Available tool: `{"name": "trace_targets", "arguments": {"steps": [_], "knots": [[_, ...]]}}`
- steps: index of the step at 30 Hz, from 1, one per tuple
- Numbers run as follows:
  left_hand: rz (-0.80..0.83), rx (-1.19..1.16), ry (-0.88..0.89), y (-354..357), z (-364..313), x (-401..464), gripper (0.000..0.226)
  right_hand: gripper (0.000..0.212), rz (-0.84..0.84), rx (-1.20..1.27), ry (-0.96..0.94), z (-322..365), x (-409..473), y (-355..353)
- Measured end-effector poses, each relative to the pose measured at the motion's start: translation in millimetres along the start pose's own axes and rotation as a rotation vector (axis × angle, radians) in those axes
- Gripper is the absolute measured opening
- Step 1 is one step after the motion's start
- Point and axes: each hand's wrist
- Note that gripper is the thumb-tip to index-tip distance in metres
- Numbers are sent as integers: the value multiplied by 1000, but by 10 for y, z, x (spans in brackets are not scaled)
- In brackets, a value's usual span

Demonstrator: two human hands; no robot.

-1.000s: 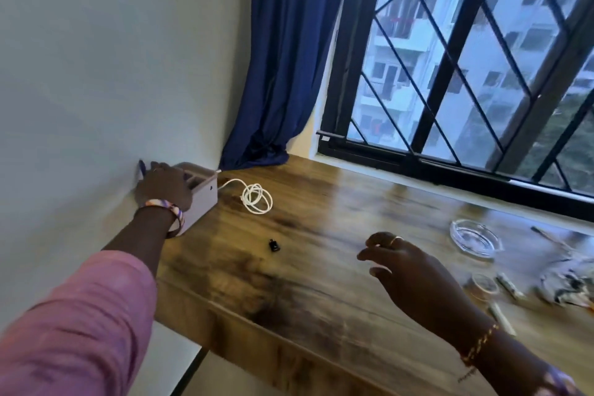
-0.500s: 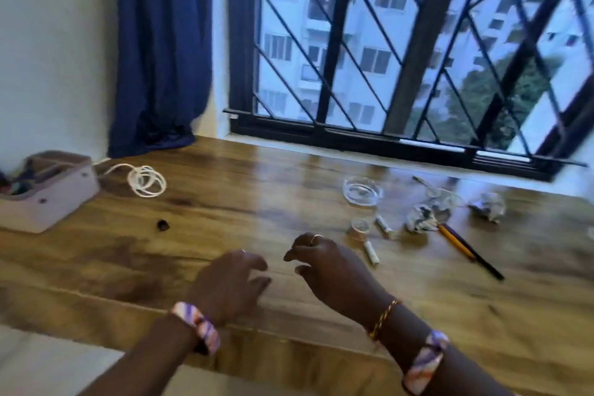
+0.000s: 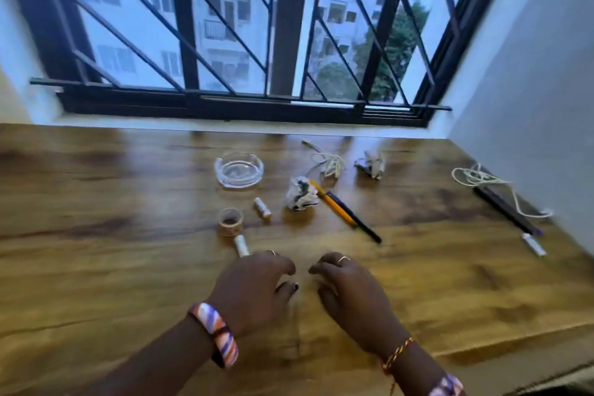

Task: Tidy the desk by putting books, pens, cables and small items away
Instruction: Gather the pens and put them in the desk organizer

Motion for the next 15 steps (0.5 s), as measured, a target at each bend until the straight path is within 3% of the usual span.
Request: {"name": "trace_targets", "arguments": {"steps": [6, 12, 15], "knots": [[29, -122, 27, -24, -210, 982, 28, 22, -346, -55, 112, -850, 628, -292], [-53, -296, -113, 74, -485, 1778, 30, 26, -276, -50, 225, -1195, 897, -142], [-17, -253, -218, 103, -569, 2066, 31, 28, -281, -55, 240, -1232, 941, -119]]}}
Point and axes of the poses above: each hand's wrist, its own x-axis towards the middle knuckle, its own y-axis out of the palm, z = x × y, and after that the axes turned 12 degrees about z, right-handed
